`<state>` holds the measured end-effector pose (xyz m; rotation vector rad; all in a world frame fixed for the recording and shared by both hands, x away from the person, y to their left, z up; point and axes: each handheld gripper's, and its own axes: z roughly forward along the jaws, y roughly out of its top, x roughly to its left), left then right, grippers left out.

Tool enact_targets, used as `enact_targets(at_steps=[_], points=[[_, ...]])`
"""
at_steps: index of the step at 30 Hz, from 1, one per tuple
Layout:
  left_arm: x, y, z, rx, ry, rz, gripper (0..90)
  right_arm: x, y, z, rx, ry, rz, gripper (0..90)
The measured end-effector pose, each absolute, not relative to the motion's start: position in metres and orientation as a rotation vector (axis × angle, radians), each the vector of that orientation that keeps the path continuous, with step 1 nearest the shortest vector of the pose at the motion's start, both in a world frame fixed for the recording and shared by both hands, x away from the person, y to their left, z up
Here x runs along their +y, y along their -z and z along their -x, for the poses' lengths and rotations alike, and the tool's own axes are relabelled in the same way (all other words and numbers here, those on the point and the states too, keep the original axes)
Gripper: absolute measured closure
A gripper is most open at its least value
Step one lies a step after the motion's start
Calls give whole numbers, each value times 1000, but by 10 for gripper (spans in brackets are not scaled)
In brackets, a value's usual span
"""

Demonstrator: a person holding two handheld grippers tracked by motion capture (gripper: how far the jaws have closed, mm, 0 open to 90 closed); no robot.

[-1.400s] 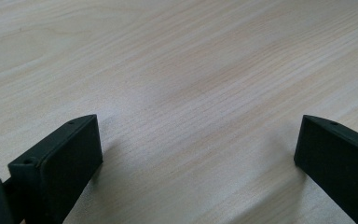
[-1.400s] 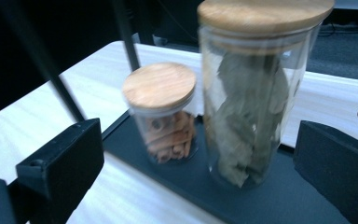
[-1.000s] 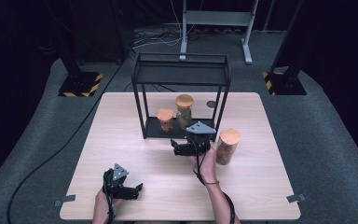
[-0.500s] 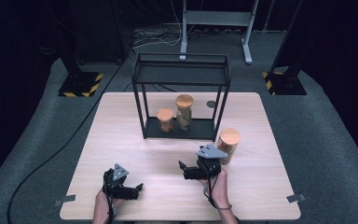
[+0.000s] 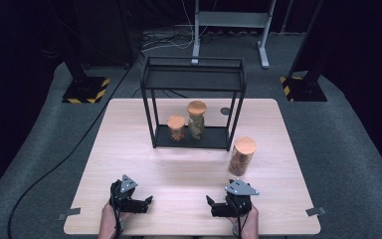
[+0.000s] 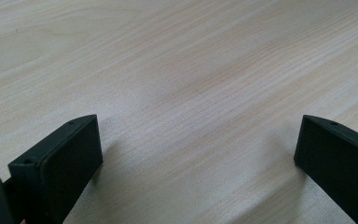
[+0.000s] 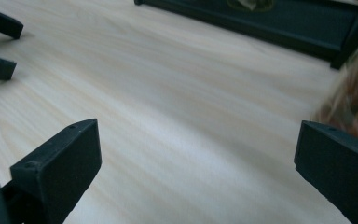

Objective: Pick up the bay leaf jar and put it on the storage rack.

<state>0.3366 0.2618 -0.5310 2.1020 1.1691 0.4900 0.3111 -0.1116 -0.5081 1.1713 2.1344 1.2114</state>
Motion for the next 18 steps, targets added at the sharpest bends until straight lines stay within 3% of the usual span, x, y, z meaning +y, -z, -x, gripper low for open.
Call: enact_targets(at_steps=[18], points=[[262, 531, -336, 1169, -490, -2102, 0, -140, 525, -296, 2094, -1187, -1250, 1]])
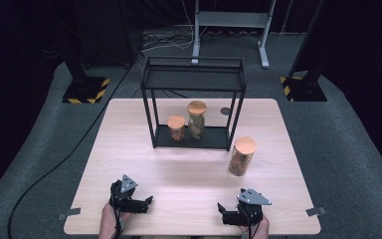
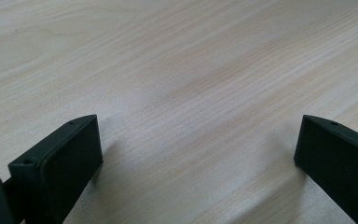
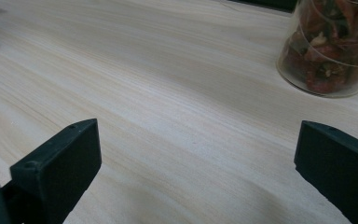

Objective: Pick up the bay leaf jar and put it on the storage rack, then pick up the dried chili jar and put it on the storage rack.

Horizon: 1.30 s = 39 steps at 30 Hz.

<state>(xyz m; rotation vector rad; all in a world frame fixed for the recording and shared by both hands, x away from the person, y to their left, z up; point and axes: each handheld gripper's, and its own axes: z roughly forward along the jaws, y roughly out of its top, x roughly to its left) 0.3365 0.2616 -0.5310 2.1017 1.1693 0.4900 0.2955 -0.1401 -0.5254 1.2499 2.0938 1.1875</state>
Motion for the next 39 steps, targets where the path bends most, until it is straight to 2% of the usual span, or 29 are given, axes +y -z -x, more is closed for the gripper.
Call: enact_targets(at_steps=[18, 39], points=[[261, 531, -336, 1169, -493, -2102, 0, -147, 512, -299, 2067, -1158, -1249, 0], [262, 531, -337, 1169, -489, -2101, 0, -156, 490, -321, 1965, -1145, -1261, 0]])
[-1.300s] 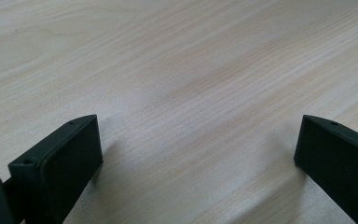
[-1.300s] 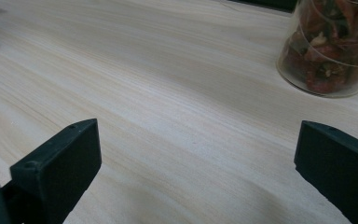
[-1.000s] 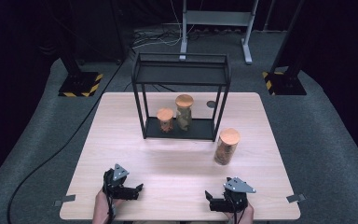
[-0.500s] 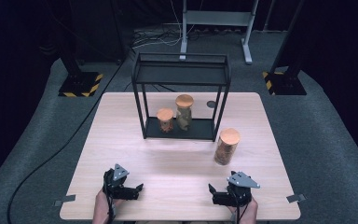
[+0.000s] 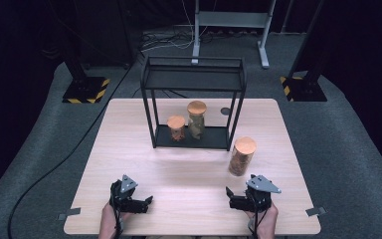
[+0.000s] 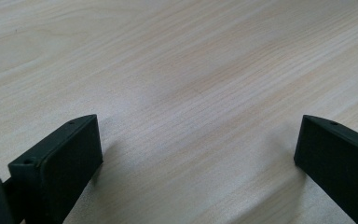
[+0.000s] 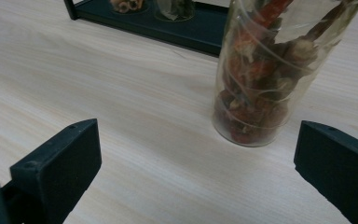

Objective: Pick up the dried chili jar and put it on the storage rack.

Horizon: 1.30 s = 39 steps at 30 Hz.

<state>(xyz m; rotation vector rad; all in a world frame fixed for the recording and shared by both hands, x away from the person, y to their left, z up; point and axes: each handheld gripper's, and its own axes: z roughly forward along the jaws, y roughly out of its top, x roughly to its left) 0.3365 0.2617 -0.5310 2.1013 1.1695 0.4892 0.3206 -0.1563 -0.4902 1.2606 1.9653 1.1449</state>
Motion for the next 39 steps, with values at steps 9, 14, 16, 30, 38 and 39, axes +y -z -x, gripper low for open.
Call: enact_targets(at_steps=[9, 14, 16, 30, 38, 39], points=[[262, 531, -337, 1170, -489, -2102, 0, -161, 484, -333, 1944, -1156, -1268, 1], [262, 531, -337, 1169, -489, -2103, 0, -161, 479, -341, 1934, -1156, -1265, 2], [262, 531, -337, 1169, -489, -2103, 0, -162, 476, -346, 1927, -1150, -1266, 2], [262, 531, -336, 1169, -490, -2102, 0, -166, 469, -374, 1840, -1159, -1317, 1], [262, 531, -337, 1169, -490, -2102, 0, -165, 463, -391, 1789, -1181, -1309, 0], [262, 531, -337, 1169, -489, -2102, 0, -164, 463, -392, 1776, -1176, -1308, 0]])
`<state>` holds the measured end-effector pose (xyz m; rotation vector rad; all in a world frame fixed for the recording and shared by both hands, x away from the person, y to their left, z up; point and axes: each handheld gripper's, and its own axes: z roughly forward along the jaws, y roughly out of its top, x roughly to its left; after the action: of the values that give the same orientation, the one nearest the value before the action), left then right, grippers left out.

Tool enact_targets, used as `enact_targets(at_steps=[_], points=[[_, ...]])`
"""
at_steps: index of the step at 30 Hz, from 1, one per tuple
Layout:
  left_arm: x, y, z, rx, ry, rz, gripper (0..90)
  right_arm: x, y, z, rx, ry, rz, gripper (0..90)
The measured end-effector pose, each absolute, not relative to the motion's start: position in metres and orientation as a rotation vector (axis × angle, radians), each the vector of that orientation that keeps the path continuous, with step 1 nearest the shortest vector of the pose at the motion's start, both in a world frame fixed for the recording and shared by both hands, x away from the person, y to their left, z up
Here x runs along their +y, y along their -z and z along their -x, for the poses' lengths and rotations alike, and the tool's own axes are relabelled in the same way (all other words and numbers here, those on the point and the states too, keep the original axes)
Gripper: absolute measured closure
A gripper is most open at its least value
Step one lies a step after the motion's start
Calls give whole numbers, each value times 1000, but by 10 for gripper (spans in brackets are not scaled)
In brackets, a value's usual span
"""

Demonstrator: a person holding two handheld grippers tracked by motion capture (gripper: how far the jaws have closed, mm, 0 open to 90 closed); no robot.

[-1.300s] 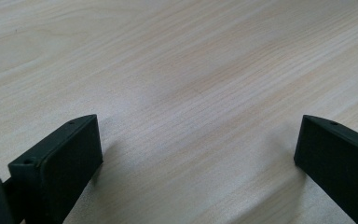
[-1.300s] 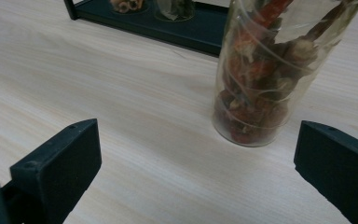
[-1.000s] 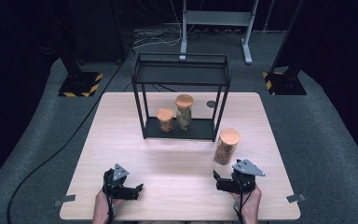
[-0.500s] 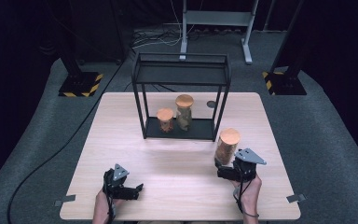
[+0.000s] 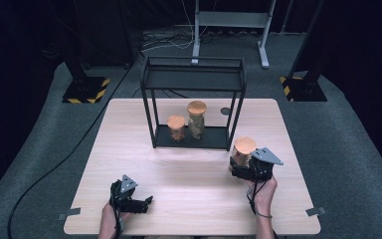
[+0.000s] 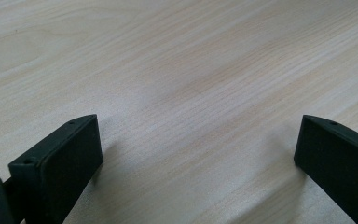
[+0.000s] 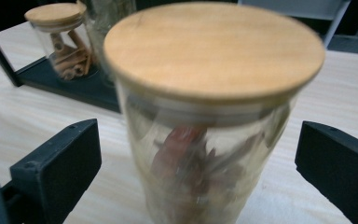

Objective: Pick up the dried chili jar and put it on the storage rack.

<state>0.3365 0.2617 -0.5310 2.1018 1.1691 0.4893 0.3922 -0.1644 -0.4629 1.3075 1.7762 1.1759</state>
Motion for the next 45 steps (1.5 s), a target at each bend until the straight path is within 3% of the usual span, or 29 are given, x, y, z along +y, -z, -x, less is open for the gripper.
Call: enact_targets(at_steps=[17, 26, 45], points=[[262, 531, -336, 1169, -490, -2102, 0, -163, 466, -405, 1671, -1248, -1286, 8], [262, 531, -336, 1169, -489, -2102, 0, -162, 468, -404, 1656, -1305, -1254, 237], [262, 531, -336, 1169, -490, -2101, 0, -160, 467, -397, 1587, -1296, -1256, 247]])
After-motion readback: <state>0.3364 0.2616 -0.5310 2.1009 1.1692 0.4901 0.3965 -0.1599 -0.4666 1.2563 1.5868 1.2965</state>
